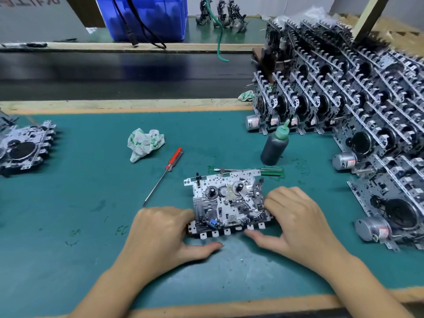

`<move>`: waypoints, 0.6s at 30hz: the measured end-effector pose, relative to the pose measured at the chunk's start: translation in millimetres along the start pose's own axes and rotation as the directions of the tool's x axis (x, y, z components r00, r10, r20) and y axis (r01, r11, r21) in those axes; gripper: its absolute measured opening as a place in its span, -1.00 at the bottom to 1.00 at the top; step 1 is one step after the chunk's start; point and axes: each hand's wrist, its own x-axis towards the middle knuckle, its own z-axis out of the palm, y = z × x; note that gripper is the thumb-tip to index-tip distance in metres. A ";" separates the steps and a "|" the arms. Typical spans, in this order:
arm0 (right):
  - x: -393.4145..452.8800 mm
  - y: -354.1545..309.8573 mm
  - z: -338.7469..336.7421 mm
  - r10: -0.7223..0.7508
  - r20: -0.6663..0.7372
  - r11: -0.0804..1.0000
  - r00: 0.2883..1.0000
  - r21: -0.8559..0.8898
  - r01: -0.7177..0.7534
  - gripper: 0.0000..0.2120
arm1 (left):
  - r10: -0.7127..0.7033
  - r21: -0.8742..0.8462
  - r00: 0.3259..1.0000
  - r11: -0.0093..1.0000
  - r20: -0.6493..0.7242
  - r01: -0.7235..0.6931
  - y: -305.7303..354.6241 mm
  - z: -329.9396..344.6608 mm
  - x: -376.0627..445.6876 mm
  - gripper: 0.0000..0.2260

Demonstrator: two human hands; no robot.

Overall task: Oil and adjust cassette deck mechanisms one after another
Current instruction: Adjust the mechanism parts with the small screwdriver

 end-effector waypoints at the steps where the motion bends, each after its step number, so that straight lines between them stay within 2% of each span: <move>1: -0.4 0.7 -0.1 -0.009 -0.004 1.000 1.000 -0.012 0.009 -0.50 | 0.004 0.005 1.000 1.000 -0.008 -0.004 0.3 0.2 -0.4 -0.51; 5: -0.8 -0.7 1.5 0.003 -0.032 1.000 0.999 0.028 -0.002 -0.49 | -0.062 0.041 0.997 0.997 -0.056 0.064 1.8 1.1 -0.3 -0.44; 9: -2.8 -3.3 -0.4 0.017 -0.016 0.994 1.000 0.110 -0.015 -0.48 | -0.150 -0.001 0.988 0.989 -0.034 0.150 1.0 2.4 0.4 -0.44; 14: -6.7 -6.6 0.7 0.051 -0.007 0.995 0.999 0.085 -0.050 -0.52 | -0.059 -0.030 0.997 0.998 0.059 0.061 -1.9 0.8 -2.0 -0.45; 18: -6.2 -7.6 -0.6 0.055 0.002 0.992 0.998 0.111 -0.055 -0.52 | -0.066 0.038 0.998 0.997 -0.020 0.067 2.7 2.7 -4.2 -0.53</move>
